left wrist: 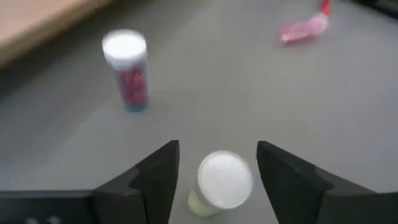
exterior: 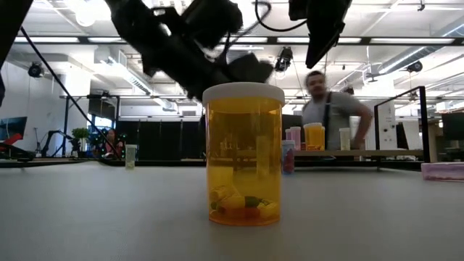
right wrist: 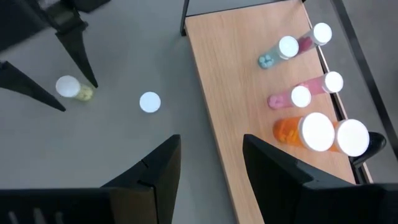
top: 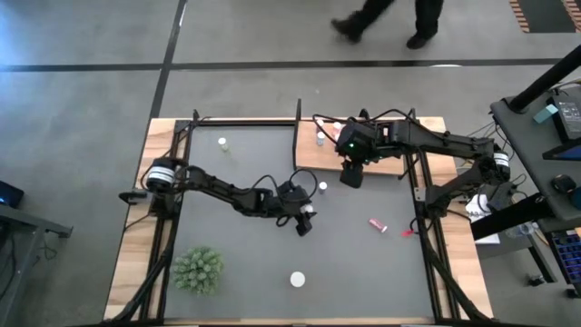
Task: Pick and place medicine bottles onto shelf by color
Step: Put the bottom yellow pill bottle on the shelf aligned with the other yellow pill bottle
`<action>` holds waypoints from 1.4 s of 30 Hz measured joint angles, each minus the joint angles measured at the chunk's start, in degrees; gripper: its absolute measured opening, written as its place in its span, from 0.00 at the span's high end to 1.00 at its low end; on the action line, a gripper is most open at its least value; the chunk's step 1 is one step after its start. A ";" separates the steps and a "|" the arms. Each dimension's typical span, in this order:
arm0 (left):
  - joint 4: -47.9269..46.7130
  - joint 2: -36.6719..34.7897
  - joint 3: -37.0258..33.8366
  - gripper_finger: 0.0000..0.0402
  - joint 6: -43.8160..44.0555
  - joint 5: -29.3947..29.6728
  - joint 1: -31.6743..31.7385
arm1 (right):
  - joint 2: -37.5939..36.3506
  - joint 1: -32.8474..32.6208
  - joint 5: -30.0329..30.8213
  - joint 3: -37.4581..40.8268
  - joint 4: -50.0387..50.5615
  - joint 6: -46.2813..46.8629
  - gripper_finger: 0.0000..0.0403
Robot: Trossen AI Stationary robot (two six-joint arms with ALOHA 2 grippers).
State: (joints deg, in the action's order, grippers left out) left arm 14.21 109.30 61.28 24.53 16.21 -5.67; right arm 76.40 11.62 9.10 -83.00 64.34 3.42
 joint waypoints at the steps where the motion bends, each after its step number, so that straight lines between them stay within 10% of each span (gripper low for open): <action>1: -0.20 -1.06 0.00 0.50 -0.19 -0.05 0.01 | 0.00 0.00 -0.01 0.00 0.12 0.00 0.59; 21: -23.65 -29.34 -11.21 0.49 6.33 0.65 -1.20 | -0.07 -13.93 -3.50 19.07 -29.26 -2.69 0.59; 42: -21.58 -32.11 -19.52 0.49 16.94 2.67 -1.46 | 5.78 -15.72 -10.60 29.87 -56.61 -2.52 0.43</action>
State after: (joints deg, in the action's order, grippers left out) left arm -7.38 77.19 41.76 41.47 18.87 -7.14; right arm 82.18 -4.10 -1.50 -53.13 7.73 0.90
